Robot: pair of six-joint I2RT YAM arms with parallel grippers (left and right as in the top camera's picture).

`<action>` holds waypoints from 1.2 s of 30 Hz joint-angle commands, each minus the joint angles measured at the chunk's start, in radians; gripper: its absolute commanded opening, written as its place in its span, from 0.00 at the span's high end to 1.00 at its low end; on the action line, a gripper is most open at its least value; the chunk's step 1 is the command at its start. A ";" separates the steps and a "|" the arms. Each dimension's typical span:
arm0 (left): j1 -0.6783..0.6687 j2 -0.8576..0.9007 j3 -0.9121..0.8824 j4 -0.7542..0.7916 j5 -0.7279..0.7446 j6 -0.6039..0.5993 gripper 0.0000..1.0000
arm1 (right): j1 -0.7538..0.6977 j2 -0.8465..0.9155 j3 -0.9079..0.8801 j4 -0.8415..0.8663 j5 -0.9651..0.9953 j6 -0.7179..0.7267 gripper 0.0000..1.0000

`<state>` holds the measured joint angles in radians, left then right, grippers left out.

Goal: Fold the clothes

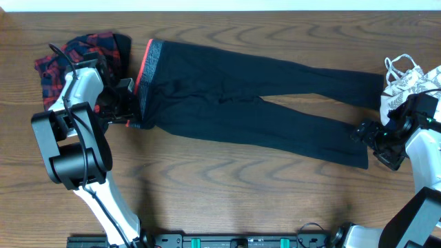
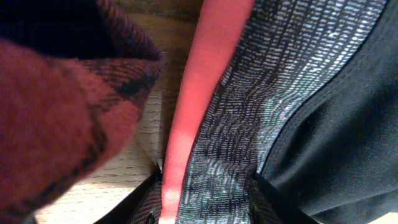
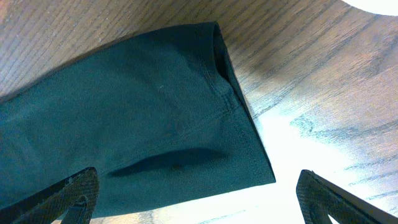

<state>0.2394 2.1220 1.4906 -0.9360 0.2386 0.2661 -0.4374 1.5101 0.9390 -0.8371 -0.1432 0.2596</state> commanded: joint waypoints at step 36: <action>0.019 0.018 -0.023 -0.089 0.138 -0.013 0.94 | -0.005 0.004 -0.004 -0.012 0.005 -0.006 0.01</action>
<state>0.2573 2.1231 1.4792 -1.0157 0.3645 0.2440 -0.4374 1.5101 0.9390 -0.8459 -0.1413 0.2596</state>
